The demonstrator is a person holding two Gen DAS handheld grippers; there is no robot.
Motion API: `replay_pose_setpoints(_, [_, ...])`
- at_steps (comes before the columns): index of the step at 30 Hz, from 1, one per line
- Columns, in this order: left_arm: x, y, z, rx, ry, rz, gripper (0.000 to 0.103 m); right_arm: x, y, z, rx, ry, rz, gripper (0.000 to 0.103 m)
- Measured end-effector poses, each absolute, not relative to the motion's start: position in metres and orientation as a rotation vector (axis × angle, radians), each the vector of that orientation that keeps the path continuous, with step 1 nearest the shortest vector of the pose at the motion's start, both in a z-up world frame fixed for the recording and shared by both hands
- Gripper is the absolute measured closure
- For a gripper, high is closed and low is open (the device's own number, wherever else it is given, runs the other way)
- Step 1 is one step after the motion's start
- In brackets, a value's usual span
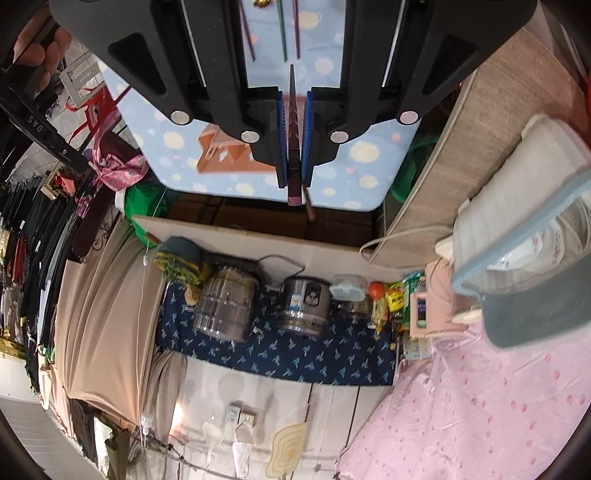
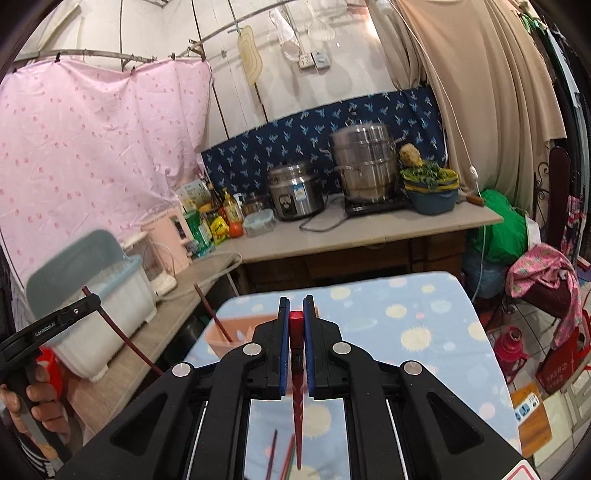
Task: Organize utensils
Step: 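Lift both chopsticks and lower them into the pink basket with both tools, then open both tools to release the chopsticks in the basket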
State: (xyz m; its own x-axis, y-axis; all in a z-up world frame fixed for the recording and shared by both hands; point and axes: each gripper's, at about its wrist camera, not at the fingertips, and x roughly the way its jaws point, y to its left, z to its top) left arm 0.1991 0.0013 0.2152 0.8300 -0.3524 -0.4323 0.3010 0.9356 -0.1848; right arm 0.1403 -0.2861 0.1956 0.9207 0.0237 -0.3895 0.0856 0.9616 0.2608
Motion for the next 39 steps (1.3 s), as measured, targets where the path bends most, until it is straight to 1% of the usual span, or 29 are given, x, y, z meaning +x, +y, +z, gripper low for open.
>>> replay_pose_setpoints(8, [0.227, -0.018, 0.271, -0.139, 0.348, -0.359, 0.096, 0.185, -0.291, 0.243, 0.307, 0.268, -0.017, 0.096])
replay_pose_setpoints(13, [0.252, -0.031, 0.276, -0.161, 0.323, -0.364, 0.096, 0.216, -0.294, 0.251, 0.352, 0.227, -0.012, 0.096])
replay_pose_setpoints(20, [0.286, -0.058, 0.250, -0.144, 0.378, -0.380, 0.096, 0.258, -0.295, 0.241, 0.391, 0.227, -0.010, 0.096])
replay_pose_setpoints(30, [0.311, -0.072, 0.200, -0.117, 0.481, -0.385, 0.096, 0.290, -0.283, 0.173, 0.359, 0.394, 0.012, 0.096])
replay_pose_setpoints(36, [0.318, -0.074, 0.179, -0.113, 0.538, -0.388, 0.096, 0.298, -0.275, 0.147, 0.332, 0.474, 0.019, 0.096])
replay_pose_setpoints(37, [0.318, -0.074, 0.177, -0.114, 0.544, -0.386, 0.096, 0.300, -0.273, 0.145, 0.325, 0.483, 0.017, 0.095])
replay_pose_setpoints(39, [0.320, -0.074, 0.174, -0.116, 0.555, -0.382, 0.095, 0.299, -0.271, 0.143, 0.318, 0.490, 0.012, 0.090])
